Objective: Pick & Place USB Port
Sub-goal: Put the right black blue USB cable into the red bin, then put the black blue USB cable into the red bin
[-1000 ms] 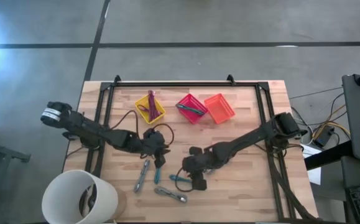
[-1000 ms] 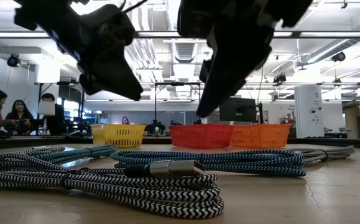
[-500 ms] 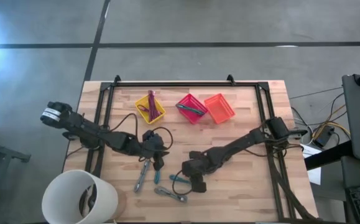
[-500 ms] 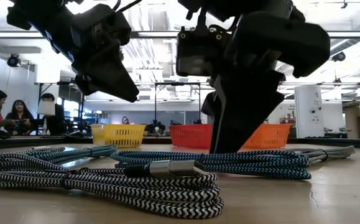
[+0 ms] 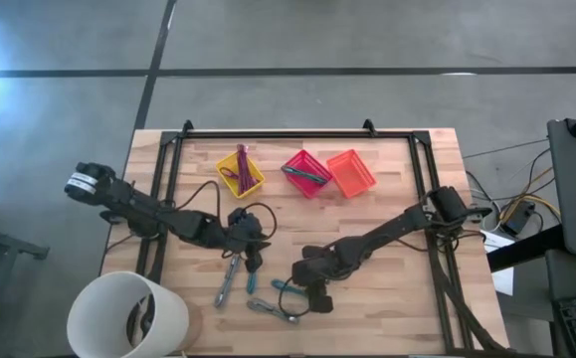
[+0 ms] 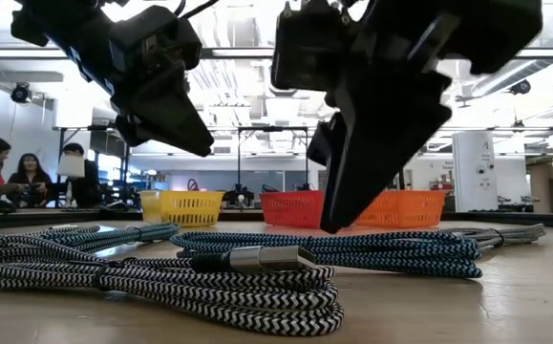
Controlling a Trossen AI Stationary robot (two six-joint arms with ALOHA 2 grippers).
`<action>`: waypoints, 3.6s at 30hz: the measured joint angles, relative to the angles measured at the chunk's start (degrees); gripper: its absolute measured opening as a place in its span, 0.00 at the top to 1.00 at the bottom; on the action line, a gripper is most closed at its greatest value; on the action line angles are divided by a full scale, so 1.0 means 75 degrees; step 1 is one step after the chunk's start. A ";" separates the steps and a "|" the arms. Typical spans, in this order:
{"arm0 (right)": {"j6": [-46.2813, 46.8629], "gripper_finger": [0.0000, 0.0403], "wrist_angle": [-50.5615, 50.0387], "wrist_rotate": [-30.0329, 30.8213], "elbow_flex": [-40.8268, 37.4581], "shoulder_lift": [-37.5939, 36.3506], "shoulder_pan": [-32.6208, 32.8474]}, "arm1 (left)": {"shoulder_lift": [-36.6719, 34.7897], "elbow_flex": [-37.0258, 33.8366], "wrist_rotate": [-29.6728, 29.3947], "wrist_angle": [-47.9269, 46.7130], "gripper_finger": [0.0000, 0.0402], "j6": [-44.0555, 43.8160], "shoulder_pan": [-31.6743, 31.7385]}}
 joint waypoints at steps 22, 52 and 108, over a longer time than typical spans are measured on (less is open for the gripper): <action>-0.0217 0.71 0.1245 -0.0171 -0.0581 0.0138 -0.0009 | -0.0004 0.0000 0.0003 -0.0032 0.76 0.0030 -0.0009; -0.1630 0.96 0.0396 0.1156 -0.1055 -0.2217 -0.2096 | -0.0012 -0.0006 -0.0550 0.0073 0.76 0.0033 -0.0017; -0.3219 0.68 0.1160 0.1726 -0.2019 -0.3089 -0.4917 | -0.0042 -0.0428 0.0640 -0.0461 0.76 -0.2012 -0.0073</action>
